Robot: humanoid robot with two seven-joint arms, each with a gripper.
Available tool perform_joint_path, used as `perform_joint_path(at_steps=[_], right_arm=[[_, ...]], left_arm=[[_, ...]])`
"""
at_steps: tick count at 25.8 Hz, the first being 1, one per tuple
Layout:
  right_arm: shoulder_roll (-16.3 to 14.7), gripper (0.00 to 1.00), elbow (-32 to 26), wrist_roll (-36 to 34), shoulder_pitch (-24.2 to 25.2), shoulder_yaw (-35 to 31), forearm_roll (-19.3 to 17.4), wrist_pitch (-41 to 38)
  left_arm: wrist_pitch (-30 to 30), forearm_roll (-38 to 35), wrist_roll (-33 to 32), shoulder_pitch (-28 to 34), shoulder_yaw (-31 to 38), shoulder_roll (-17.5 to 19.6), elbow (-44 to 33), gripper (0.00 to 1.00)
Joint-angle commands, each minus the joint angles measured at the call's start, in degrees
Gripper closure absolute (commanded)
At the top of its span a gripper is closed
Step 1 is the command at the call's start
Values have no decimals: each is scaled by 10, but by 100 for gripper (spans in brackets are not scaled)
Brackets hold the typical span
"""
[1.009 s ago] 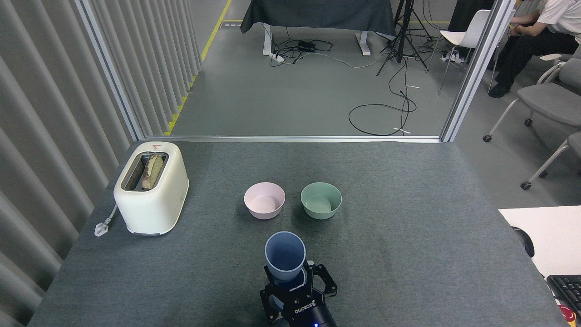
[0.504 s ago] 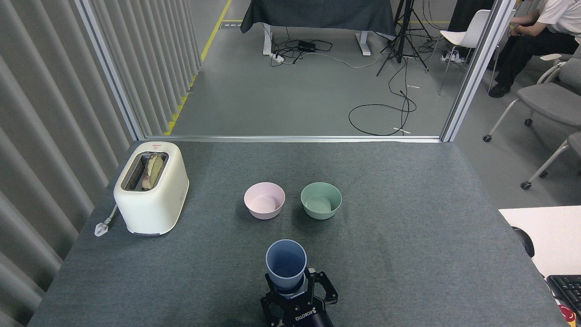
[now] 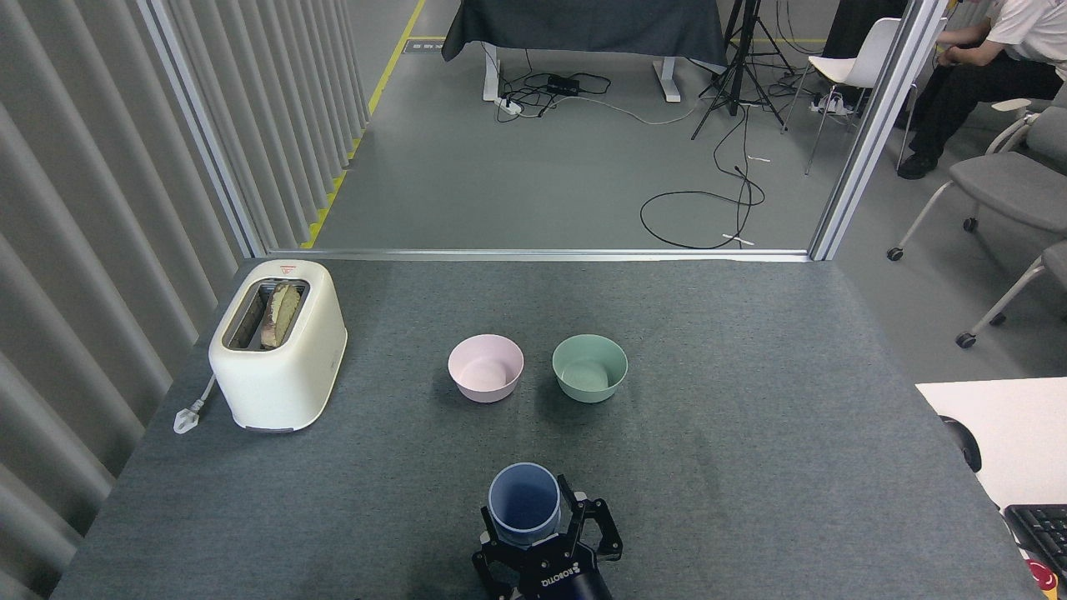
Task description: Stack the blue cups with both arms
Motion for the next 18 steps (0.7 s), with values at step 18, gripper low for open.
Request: perform_joint_path(at_steps=[18], right_arm=[[-85, 0, -123, -92, 86, -187, -78, -48]], left_arm=[[-2, 0, 1, -5, 4, 0, -3, 0]])
